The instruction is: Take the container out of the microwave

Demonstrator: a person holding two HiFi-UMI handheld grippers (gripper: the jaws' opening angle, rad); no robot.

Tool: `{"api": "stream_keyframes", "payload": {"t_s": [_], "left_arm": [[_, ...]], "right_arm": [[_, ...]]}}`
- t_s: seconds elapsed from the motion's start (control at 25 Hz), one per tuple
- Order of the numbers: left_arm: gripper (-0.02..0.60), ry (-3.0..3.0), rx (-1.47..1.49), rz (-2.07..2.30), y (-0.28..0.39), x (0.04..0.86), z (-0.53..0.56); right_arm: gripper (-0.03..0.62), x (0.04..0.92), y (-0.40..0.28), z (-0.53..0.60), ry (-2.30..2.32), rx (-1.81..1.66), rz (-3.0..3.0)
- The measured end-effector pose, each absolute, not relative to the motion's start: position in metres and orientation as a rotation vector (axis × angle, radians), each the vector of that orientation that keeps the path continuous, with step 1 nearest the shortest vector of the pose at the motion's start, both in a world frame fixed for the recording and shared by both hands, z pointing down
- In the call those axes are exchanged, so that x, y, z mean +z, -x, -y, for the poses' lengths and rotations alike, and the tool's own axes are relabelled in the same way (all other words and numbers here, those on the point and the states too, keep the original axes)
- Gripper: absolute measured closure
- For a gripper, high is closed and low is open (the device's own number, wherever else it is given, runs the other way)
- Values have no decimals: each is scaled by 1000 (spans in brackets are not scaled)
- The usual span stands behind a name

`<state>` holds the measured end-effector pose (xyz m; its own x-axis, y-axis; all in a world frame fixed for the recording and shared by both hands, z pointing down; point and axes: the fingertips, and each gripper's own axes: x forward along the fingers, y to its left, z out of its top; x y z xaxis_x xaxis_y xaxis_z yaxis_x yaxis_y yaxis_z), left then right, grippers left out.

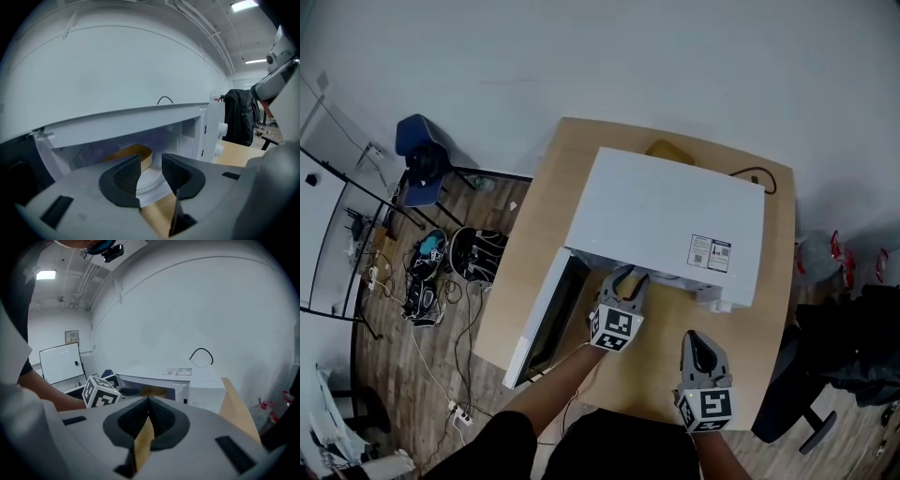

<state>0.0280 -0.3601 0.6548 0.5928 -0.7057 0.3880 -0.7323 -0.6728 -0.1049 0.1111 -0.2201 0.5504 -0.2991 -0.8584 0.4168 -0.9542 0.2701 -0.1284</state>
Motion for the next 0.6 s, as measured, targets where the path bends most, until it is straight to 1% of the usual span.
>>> {"api": "stream_keyframes", "payload": {"t_s": [0.16, 0.4, 0.52, 0.6], "left_arm": [[428, -2747, 696, 1237, -32, 671, 381], [400, -2772, 764, 1268, -40, 688, 400], [356, -2790, 785, 1310, -40, 694, 409], [342, -2804, 814, 1314, -40, 698, 416]], "right_arm": [[537, 559, -113, 219, -1667, 556, 2266], [537, 573, -114, 211, -1634, 597, 2252], [537, 577, -120, 211, -1634, 611, 2237], [537, 578, -123, 212, -1644, 627, 2230]]}}
